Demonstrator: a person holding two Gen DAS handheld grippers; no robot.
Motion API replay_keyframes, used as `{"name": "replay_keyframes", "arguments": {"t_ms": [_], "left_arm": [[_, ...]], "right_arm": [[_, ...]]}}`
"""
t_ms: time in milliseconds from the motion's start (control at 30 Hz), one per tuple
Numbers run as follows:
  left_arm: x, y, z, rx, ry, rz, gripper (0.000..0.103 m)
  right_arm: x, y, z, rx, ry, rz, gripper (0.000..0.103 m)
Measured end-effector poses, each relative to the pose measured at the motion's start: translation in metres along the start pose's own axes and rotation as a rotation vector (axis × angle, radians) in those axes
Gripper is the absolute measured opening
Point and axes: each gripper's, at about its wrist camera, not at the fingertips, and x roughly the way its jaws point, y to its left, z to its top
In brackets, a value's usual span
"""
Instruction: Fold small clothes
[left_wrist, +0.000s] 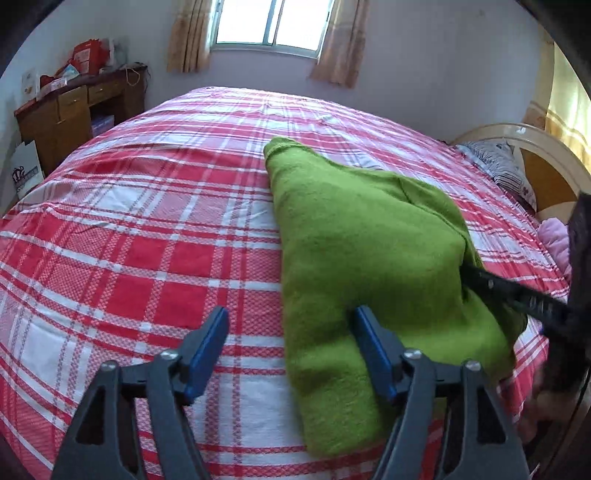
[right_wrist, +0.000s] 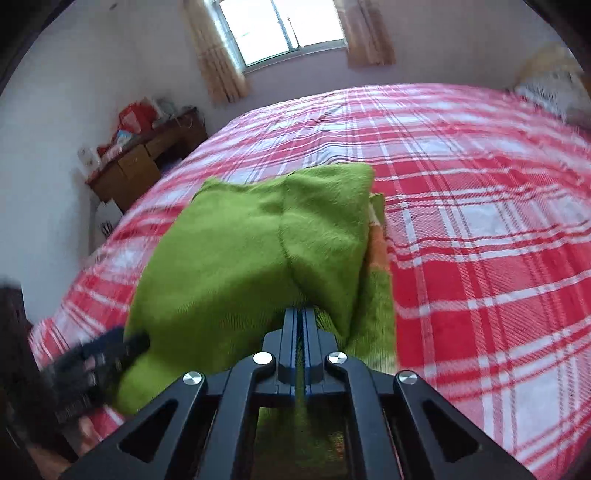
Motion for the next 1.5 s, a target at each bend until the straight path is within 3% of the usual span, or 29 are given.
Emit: {"name": "replay_keyframes", "arguments": {"t_ms": [133,233,300,333,367,467,533,600,700,767,800,833,933,1000,1067,1133,1300,1500], "left_arm": [[-0.010,0.008,0.013,0.015,0.014,-0.043,0.077],[-0.017,0.017,0.033,-0.027,-0.047,-0.094,0.077],[-0.013,0.020,0.046,-0.077,-0.055,-0.136,0.077],[-0.006,0.022,0.053,-0.109,-0.043,-0.167,0.077],[0.002,0.022,0.056,-0.124,-0.028,-0.188,0.077],[0.035,0.023,0.059,-0.178,0.055,-0.209,0.077],[0.053,0.025,0.050,-0.239,0.108,-0.264,0.077],[0.053,0.023,0.041,-0.254,0.075,-0.280,0.079],[0.048,0.016,0.037,-0.203,0.064,-0.269,0.079],[0.048,0.012,0.039,-0.185,0.070,-0.269,0.075],[0.047,0.009,0.039,-0.177,0.070,-0.278,0.059],[0.044,0.006,0.037,-0.166,0.071,-0.309,0.053],[0.042,0.001,0.035,-0.134,0.051,-0.263,0.052],[0.043,0.004,0.037,-0.144,0.058,-0.254,0.052],[0.043,0.004,0.039,-0.145,0.079,-0.246,0.052],[0.041,0.005,0.042,-0.148,0.104,-0.244,0.049],[0.012,0.011,0.030,-0.102,0.150,-0.245,0.044],[-0.045,0.032,-0.021,-0.099,0.198,-0.280,0.044]], "right_arm": [[-0.013,-0.003,0.006,-0.010,0.025,0.075,0.004],[-0.047,-0.021,0.006,0.077,-0.094,0.095,0.006],[-0.053,-0.034,0.008,0.131,-0.136,0.091,0.031],[-0.050,-0.037,0.009,0.140,-0.133,0.088,0.062],[-0.046,-0.039,0.010,0.140,-0.131,0.087,0.074],[-0.024,-0.038,0.014,0.128,-0.079,0.110,0.074],[-0.003,-0.033,0.015,0.088,-0.010,0.086,0.074],[0.016,-0.029,0.009,0.046,0.036,0.051,0.075],[0.015,-0.029,0.005,0.041,0.015,0.069,0.073],[0.010,-0.024,0.002,0.011,-0.002,0.046,0.055],[0.006,-0.017,0.002,-0.024,-0.014,0.014,0.052],[0.001,-0.005,0.000,-0.078,-0.025,-0.016,0.040],[-0.001,0.024,-0.007,-0.187,-0.016,-0.098,0.037],[0.002,0.010,-0.003,-0.098,0.004,-0.058,0.037],[0.007,-0.022,0.002,0.123,0.043,0.055,0.038],[0.006,-0.032,0.002,0.210,0.057,0.098,0.038],[-0.021,-0.011,-0.018,0.143,0.108,0.139,0.032],[-0.066,0.009,-0.081,0.140,0.157,0.213,0.032]]}}
